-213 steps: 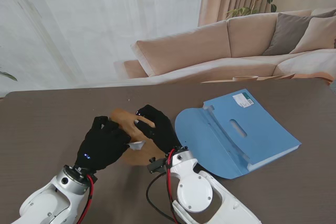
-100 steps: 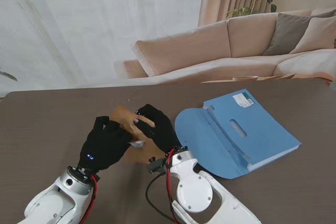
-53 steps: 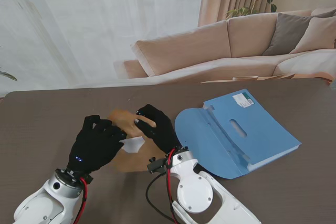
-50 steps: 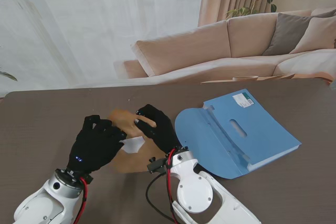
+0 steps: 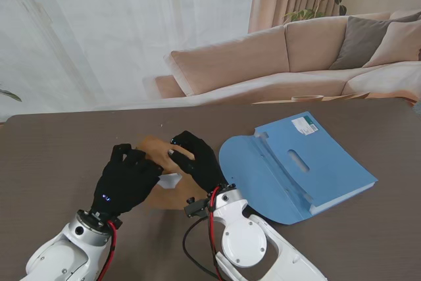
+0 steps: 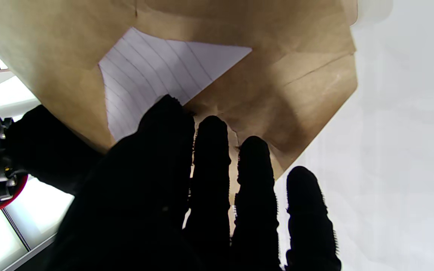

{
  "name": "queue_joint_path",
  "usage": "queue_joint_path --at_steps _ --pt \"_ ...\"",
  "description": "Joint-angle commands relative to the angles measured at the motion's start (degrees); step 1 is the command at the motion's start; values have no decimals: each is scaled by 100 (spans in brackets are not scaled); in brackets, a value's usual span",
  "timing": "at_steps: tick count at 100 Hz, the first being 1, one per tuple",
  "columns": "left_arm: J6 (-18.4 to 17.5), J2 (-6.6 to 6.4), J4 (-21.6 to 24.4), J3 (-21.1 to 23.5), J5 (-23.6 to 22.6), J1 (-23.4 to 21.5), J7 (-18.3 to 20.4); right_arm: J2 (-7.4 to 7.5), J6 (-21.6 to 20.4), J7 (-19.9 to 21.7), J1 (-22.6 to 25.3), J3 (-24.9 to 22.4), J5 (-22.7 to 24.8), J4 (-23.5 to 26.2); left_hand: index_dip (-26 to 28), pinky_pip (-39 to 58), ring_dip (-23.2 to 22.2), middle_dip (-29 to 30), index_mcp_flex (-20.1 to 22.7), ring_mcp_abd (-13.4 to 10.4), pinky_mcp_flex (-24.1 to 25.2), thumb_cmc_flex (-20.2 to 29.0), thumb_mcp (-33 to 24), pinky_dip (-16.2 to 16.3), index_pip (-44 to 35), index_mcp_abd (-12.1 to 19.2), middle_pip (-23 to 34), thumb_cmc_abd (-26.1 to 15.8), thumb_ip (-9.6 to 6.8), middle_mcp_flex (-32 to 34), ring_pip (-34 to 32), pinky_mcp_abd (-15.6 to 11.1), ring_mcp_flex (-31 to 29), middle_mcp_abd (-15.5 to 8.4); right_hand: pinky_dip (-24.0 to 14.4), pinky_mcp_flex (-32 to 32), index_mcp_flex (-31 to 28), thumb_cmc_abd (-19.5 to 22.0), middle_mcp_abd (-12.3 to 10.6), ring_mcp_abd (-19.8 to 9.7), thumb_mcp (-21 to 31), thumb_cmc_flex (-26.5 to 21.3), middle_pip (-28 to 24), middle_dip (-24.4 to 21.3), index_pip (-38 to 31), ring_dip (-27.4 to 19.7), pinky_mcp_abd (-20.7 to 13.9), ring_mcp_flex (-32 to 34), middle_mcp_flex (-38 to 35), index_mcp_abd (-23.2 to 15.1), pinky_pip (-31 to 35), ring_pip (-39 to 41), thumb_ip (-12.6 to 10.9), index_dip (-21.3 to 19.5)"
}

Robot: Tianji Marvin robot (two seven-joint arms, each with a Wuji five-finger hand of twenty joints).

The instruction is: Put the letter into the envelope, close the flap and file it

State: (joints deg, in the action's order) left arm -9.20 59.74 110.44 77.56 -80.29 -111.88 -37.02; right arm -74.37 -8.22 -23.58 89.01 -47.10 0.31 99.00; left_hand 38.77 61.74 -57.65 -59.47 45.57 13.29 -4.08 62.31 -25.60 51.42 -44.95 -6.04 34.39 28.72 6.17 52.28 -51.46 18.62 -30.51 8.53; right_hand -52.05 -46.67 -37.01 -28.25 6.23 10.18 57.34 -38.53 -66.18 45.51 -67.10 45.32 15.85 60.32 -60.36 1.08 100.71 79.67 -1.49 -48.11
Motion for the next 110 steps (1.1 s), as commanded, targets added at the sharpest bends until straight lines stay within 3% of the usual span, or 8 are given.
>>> queue_joint_path --at_steps 1,46,72,85,93,96,101,110 --pt "43 26 -1 -59 -23 17 130 -35 -19 78 13 24 -30 9 -85 58 -89 30 211 131 26 272 -173 90 -25 -104 97 110 -27 120 -133 94 -120 91 -66 -100 -123 312 -71 173 182 -438 -149 31 -427 86 7 68 120 -349 749 174 -363 -325" --pt "206 2 -123 -347 -49 186 292 -44 -28 53 11 34 -31 11 -276 76 -72 87 283 71 9 204 -172 96 194 -19 50 19 12 99 -100 92 -129 30 -66 -100 -123 314 -74 175 181 -438 -149 30 -425 86 7 68 120 -350 749 173 -359 -325" --pt "-329 63 8 208 169 -176 1 -27 64 29 81 -57 -13 83 -399 -7 165 161 -312 11 60 -107 42 31 602 151 -422 42 14 -445 367 17 261 -49 -66 -100 -117 313 -67 175 180 -443 -150 31 -428 86 7 68 124 -342 749 173 -352 -328" --pt "-648 124 88 569 372 -362 -99 -20 101 29 102 -91 -14 107 -465 -102 330 828 -493 61 134 -239 142 -19 1042 310 -392 24 -6 -949 704 4 464 -27 -66 -100 -118 312 -65 175 182 -447 -150 31 -430 86 7 68 125 -344 749 173 -349 -328" --pt "-778 155 111 749 472 -439 -114 -20 120 26 106 -101 -19 118 -630 -156 379 1470 -527 55 163 -569 -181 -24 1656 322 -273 -63 34 -1308 850 0 570 -51 -66 -100 -116 311 -64 175 183 -446 -149 31 -427 86 7 68 127 -345 749 173 -347 -327" --pt "-828 170 111 804 530 -460 -113 -20 125 23 106 -104 -22 122 -617 -172 380 1894 -638 35 170 -800 -444 -19 1853 191 -157 -118 48 -1478 895 -17 623 -62 -66 -100 -120 314 -64 175 183 -447 -150 31 -430 86 7 68 124 -346 749 173 -347 -328" --pt "-907 201 113 892 660 -501 -73 -19 132 24 108 -108 -26 129 -810 -202 398 2099 -953 22 203 -1201 -790 -14 2118 -61 -127 -273 -174 -1773 980 -40 748 -76 -66 -100 -120 315 -65 176 182 -445 -149 30 -429 85 7 65 124 -347 749 172 -346 -328" --pt "-1016 264 92 1006 939 -547 50 -16 139 23 118 -118 -17 146 -768 -355 457 2144 -1835 12 335 -1458 -767 -37 2116 -422 -212 -265 -176 -2419 1179 -71 1069 -63 -66 -100 -120 315 -69 178 183 -445 -149 30 -428 85 7 64 125 -348 749 171 -347 -328"
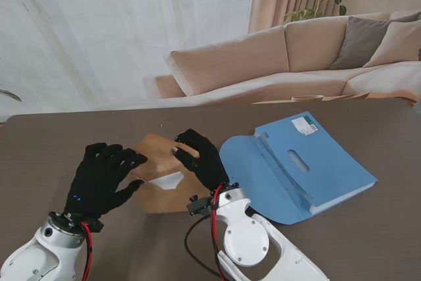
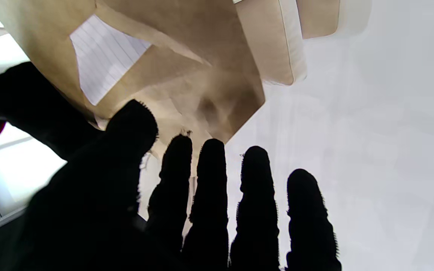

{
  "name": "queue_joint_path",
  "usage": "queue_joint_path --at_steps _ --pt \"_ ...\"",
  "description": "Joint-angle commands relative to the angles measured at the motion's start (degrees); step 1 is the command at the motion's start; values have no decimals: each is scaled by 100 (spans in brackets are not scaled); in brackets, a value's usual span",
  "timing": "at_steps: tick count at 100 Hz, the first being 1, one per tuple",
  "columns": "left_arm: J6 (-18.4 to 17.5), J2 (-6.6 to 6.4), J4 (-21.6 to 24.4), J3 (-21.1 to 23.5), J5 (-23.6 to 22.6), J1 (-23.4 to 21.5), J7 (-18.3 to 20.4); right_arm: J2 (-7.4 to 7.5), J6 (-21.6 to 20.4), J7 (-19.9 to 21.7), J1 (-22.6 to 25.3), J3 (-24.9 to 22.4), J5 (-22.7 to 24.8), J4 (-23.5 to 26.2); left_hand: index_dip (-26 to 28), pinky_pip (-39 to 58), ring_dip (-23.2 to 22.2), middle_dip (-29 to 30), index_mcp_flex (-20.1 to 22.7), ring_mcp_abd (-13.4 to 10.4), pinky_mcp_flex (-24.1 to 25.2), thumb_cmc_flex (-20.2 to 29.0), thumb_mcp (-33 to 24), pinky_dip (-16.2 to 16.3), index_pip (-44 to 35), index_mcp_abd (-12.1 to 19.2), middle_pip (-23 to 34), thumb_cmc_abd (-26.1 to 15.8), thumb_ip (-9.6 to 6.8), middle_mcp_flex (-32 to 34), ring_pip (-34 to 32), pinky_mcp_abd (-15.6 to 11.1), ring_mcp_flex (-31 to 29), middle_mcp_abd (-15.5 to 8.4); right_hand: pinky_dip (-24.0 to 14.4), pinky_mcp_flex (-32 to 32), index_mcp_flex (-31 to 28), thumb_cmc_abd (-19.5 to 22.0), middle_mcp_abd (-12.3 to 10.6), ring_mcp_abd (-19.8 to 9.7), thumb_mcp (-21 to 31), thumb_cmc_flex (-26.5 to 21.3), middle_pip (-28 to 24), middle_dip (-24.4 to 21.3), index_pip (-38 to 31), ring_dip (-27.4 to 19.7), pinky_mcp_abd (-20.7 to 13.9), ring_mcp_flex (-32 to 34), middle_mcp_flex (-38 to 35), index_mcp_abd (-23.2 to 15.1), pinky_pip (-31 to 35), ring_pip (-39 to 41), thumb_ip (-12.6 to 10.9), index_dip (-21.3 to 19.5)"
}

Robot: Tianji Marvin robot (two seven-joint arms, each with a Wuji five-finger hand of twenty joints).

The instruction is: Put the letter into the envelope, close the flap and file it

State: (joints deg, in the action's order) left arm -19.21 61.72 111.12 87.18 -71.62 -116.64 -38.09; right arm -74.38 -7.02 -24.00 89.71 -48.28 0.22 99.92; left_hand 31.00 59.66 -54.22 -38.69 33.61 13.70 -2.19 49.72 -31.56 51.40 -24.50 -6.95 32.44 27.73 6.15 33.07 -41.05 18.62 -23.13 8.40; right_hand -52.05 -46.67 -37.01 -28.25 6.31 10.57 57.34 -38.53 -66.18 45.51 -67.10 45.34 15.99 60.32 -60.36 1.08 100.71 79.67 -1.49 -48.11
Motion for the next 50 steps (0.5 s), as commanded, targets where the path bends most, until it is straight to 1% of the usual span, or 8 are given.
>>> queue_joint_path --at_steps 1,4,10,12,22,30,41,50 --pt "-20 73 20 53 107 -74 171 -14 20 64 48 -1 -6 56 23 -171 125 74 -760 -26 167 -227 -165 -40 73 -368 -38 -160 -173 -593 168 -68 386 -39 -66 -100 -120 316 -78 139 183 -445 -149 31 -428 84 -7 64 125 -348 748 171 -347 -328" --pt "-32 96 13 84 214 -86 224 -13 24 62 53 -6 -2 63 150 -249 160 90 -1157 -26 209 -314 -154 -51 -25 -469 -57 -149 -170 -842 250 -69 501 -24 -66 -100 -121 316 -78 140 183 -445 -149 31 -428 84 -7 64 125 -348 748 171 -347 -328" --pt "-56 146 12 146 466 -111 374 -11 31 57 63 -16 6 76 822 -489 229 -26 -2419 -33 352 -496 -57 -74 -569 -592 26 -155 -171 -1540 440 -104 838 -53 -66 -100 -119 313 -75 140 184 -444 -149 31 -426 84 -7 64 125 -351 748 171 -348 -328" --pt "-68 162 8 163 544 -113 416 -10 34 56 66 -19 8 82 802 -590 256 -29 -2578 -32 397 -534 -19 -84 -397 -610 0 -160 -176 -1734 513 -114 939 -52 -66 -100 -125 313 -74 140 185 -446 -149 31 -430 84 -7 64 125 -349 748 171 -348 -329" --pt "-86 224 -34 228 874 -86 572 -4 48 52 85 -37 21 104 368 -1086 467 270 -2724 6 519 -708 74 -119 1373 -643 -382 -174 -179 -2214 917 -133 1213 -34 -66 -100 -123 315 -75 140 184 -442 -150 32 -428 85 -7 64 124 -347 748 171 -348 -329" --pt "-117 276 -21 294 1272 -77 872 0 60 50 103 -53 25 120 265 -1397 652 530 -2717 60 546 -876 71 -179 2087 -692 -639 -165 -146 -2195 1185 -97 1222 11 -66 -100 -124 316 -74 141 185 -443 -150 32 -427 85 -7 62 124 -348 748 170 -349 -329" --pt "-89 325 164 423 2189 -156 1851 4 71 50 119 -69 20 140 -16 -1682 875 826 -2641 98 533 -917 20 -209 2287 -791 -943 -131 -122 -2086 1499 -84 1190 97 -66 -100 -124 312 -65 143 187 -444 -148 31 -426 85 -7 62 125 -348 748 170 -349 -330" --pt "263 307 378 497 3265 -207 2913 6 69 50 126 -76 17 153 -137 -1923 995 971 -2589 75 529 -809 -19 -249 2226 -811 -1077 -136 -124 -2022 1674 -112 1179 108 -66 -100 -124 313 -71 148 188 -444 -148 31 -426 85 -7 59 126 -349 748 170 -349 -330"
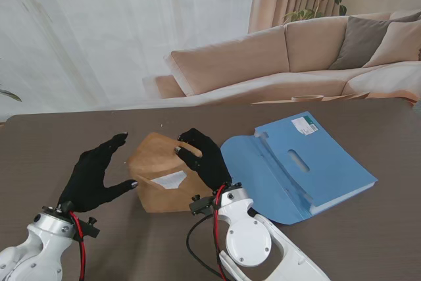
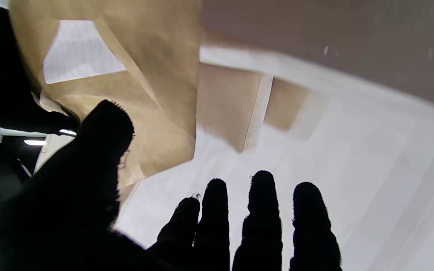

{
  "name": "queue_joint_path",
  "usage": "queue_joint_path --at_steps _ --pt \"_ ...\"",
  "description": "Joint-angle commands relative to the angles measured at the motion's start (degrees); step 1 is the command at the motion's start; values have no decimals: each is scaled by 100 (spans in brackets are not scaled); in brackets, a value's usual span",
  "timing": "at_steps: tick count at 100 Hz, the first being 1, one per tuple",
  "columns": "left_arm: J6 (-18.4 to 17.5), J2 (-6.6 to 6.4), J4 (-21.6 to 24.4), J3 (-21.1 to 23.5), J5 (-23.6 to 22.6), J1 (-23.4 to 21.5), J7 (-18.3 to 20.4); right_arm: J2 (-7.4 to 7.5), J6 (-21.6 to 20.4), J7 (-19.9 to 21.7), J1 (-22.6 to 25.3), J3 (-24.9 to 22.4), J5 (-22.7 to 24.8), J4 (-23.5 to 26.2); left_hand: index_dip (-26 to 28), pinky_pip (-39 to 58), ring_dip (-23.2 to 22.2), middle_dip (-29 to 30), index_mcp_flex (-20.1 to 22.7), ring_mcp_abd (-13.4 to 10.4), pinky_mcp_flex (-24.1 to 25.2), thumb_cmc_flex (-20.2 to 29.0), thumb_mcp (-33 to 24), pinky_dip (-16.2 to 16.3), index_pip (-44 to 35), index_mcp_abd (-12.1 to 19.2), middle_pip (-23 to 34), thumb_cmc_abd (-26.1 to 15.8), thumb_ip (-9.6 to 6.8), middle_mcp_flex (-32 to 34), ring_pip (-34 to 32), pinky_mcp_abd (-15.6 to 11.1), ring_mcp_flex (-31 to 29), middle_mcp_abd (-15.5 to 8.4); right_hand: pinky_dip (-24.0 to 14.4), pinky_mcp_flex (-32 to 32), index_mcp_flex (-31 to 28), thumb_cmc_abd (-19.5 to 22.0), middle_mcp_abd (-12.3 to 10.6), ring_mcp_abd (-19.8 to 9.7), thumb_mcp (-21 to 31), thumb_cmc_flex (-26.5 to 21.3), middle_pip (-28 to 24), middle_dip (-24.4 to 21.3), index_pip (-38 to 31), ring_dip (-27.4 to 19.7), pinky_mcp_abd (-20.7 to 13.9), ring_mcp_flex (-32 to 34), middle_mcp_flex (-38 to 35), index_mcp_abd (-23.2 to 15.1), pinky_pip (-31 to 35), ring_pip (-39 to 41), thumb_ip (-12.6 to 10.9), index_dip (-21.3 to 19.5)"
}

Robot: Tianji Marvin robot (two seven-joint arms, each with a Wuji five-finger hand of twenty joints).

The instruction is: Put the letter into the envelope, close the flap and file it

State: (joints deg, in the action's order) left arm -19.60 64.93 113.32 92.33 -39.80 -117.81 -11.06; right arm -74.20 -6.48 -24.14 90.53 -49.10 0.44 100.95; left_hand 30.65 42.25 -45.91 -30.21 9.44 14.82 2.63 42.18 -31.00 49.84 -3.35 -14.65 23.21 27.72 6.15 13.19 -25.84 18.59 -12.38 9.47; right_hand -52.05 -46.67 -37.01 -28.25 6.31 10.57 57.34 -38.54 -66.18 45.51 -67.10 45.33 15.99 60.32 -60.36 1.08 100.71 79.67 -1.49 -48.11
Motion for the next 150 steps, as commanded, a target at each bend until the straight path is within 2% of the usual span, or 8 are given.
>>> queue_joint_path --at_steps 1,18,45,75,99,114,131,150 --pt "360 -19 179 -13 210 -90 322 -12 14 64 45 5 -6 50 -120 -211 176 134 -146 -43 45 -24 -74 -92 95 -40 -159 -136 -125 -15 173 -115 99 3 -66 -100 -124 313 -72 147 188 -443 -149 31 -426 85 -7 58 126 -349 748 170 -350 -331" --pt "1458 -110 324 -45 1846 67 1563 -8 6 70 49 -3 -11 65 -367 -433 215 161 403 -38 19 363 -83 54 -311 -24 -80 -125 -163 445 219 -148 -60 30 -66 -100 -127 313 -76 141 187 -441 -150 31 -426 87 -7 60 123 -341 748 171 -350 -330" --pt "2653 -145 393 -138 3323 307 2283 -9 -8 85 36 -5 -40 41 -438 -345 287 334 2600 79 -251 1284 -42 241 -1587 511 61 -470 -215 2296 39 -36 -1022 60 -70 -89 -121 313 -72 148 183 -442 -148 30 -422 88 7 56 129 -352 744 169 -346 -330" --pt "3616 -117 577 -3 4962 322 2788 -15 -35 93 24 11 -75 0 -572 -255 396 133 3967 133 -283 2835 1571 186 -2587 1390 -444 -711 -260 3443 -298 -48 -1406 33 -73 -89 -104 319 -53 160 152 -448 -131 24 -406 90 8 41 149 -360 742 166 -316 -319" --pt "3412 -70 588 -56 5191 268 2648 -1 -54 96 51 -11 -25 4 0 1442 -141 -638 4168 430 -932 3001 1306 478 -3325 1159 453 -1194 -299 4608 -1767 195 -2514 376 -116 228 15 237 238 382 41 -503 366 -290 -47 -49 83 -206 347 -273 536 -236 -60 199" --pt "3101 -32 595 -148 4938 245 2337 74 -143 241 103 -58 82 49 521 2072 -381 -1064 3970 453 -942 3082 1271 316 -3656 1127 1092 -1300 -279 4489 -2396 230 -2568 433 -291 1841 473 -303 499 574 135 167 1463 -1079 746 -537 390 -1260 1061 69 -570 -1688 309 1318" --pt "2715 29 529 -312 4463 315 1845 217 -200 476 220 -129 456 188 670 2182 -448 -1212 3935 497 -916 3104 1206 257 -3819 1080 1197 -1300 -276 4465 -2529 236 -2540 486 110 3487 345 130 408 492 -906 1399 2609 -1978 3346 -1216 643 -2373 1947 290 -2336 -3579 273 1630" --pt "2058 28 320 -445 3814 403 1552 374 -221 786 393 -276 701 396 698 2165 -482 -1285 3936 505 -835 3119 1180 211 -3839 1064 1191 -1325 -284 4405 -2517 208 -2416 480 597 4311 435 346 307 362 -1953 1921 3455 -2575 4312 -1782 598 -3143 2537 227 -3789 -4979 466 2445"
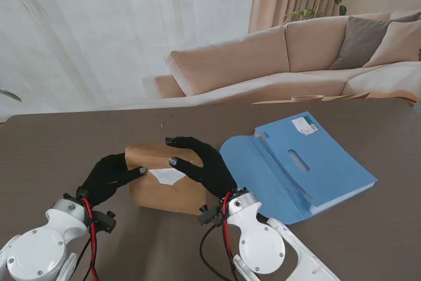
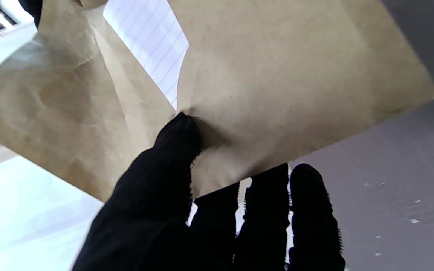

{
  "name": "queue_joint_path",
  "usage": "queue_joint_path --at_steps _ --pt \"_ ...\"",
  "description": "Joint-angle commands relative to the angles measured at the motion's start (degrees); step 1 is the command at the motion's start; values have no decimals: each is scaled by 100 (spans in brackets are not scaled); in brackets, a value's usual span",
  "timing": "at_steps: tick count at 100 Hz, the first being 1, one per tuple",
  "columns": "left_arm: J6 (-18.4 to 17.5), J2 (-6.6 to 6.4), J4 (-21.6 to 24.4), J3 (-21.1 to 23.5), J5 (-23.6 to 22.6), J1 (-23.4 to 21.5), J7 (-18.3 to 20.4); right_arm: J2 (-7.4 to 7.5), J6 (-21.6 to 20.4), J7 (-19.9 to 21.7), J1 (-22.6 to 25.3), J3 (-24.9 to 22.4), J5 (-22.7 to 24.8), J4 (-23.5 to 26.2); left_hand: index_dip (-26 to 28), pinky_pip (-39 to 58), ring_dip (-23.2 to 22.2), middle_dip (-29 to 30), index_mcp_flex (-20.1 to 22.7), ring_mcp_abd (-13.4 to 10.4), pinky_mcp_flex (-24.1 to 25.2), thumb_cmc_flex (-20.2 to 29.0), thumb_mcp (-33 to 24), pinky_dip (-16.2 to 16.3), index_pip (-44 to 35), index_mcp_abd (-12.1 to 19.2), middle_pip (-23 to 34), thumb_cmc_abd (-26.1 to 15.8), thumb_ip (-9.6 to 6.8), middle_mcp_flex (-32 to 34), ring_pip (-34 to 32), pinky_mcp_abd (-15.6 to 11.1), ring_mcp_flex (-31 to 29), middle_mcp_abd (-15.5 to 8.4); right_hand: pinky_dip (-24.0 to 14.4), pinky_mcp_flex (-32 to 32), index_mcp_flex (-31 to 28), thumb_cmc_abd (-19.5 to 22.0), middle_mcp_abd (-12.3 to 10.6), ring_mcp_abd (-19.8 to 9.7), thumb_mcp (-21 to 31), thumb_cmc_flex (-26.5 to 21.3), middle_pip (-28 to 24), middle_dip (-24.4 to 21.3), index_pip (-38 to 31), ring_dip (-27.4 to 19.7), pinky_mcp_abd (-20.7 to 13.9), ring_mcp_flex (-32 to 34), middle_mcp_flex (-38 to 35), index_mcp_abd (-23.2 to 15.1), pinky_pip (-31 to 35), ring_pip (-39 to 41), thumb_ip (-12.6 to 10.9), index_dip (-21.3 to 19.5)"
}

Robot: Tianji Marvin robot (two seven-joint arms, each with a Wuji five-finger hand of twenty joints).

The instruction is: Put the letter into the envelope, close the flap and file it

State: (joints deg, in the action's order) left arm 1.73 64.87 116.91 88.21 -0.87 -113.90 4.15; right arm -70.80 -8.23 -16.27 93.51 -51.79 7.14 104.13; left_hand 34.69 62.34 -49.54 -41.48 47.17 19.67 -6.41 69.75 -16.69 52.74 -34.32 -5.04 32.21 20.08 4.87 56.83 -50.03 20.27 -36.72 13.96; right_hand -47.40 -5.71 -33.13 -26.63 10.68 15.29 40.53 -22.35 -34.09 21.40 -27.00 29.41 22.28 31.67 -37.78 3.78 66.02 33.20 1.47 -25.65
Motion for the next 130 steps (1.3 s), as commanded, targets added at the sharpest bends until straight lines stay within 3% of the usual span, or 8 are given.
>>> queue_joint_path --at_steps 1,39,63,75,93,119,122,130 --pt "-114 35 -56 -42 -127 19 9 38 -51 2 106 -15 42 87 298 154 -120 -161 169 22 73 361 -250 -81 -745 105 289 -561 -157 42 -97 41 22 30 143 233 58 213 -137 -121 -306 328 269 -180 326 -205 -37 -291 303 -49 -356 -368 174 218" --pt "-675 45 -336 -158 -808 184 -349 81 58 -102 466 -234 256 452 345 163 -149 -216 211 37 62 351 -289 -116 -754 104 254 -553 -162 57 -80 54 17 18 465 510 287 789 -132 -208 -881 709 659 -502 708 -585 -76 -781 811 112 -1330 -1229 199 597" --pt "-988 0 -379 -59 -703 146 -148 111 960 -1 421 -489 453 563 407 158 -165 -249 233 20 70 337 -307 -138 -755 118 232 -551 -162 67 -63 52 26 -10 326 358 257 814 -102 -223 -1015 -325 499 -477 569 -531 -115 -742 860 99 -1218 -1103 -60 578" --pt "-1051 -7 -375 -34 -625 137 -96 209 1238 427 349 -579 498 536 421 166 -169 -257 240 22 52 334 -318 -142 -742 118 223 -546 -160 81 -62 64 -2 -8 243 230 299 562 -98 -180 -683 -542 377 -434 468 -475 -120 -661 864 113 -1002 -953 -178 519" --pt "-1044 7 -366 -46 -552 157 -134 391 1358 1055 281 -591 713 511 446 176 -169 -263 258 33 32 324 -349 -146 -734 113 207 -536 -157 95 -40 81 -17 3 88 -281 170 126 -133 -109 -7 -578 104 -305 279 -259 -106 -125 388 118 -309 -454 -80 405" --pt "-950 30 -304 -61 -483 132 -206 469 1311 1366 93 -506 794 355 462 190 -184 -266 275 43 11 304 -392 -147 -730 107 207 -508 -147 123 -52 109 -51 17 48 -792 -648 -164 -227 -94 773 -996 -95 -117 -279 -51 -128 492 -344 -209 414 107 -108 66" --pt "-938 29 -296 -58 -464 127 -196 458 1306 1339 62 -484 790 318 461 189 -183 -265 272 42 15 303 -399 -148 -726 107 205 -508 -146 123 -50 107 -48 18 96 -907 -658 -307 -243 -89 1004 -1192 -109 -70 -838 -34 -121 644 -511 -319 555 220 72 485" --pt "-920 25 -281 -51 -422 118 -163 409 1273 1225 -15 -426 707 208 461 186 -183 -264 268 43 21 296 -411 -152 -718 103 200 -505 -141 118 -41 97 -38 -4 114 -1159 -776 -538 -252 -64 1334 -1656 -188 -42 -2190 7 -73 1016 -931 -601 786 454 178 1151"
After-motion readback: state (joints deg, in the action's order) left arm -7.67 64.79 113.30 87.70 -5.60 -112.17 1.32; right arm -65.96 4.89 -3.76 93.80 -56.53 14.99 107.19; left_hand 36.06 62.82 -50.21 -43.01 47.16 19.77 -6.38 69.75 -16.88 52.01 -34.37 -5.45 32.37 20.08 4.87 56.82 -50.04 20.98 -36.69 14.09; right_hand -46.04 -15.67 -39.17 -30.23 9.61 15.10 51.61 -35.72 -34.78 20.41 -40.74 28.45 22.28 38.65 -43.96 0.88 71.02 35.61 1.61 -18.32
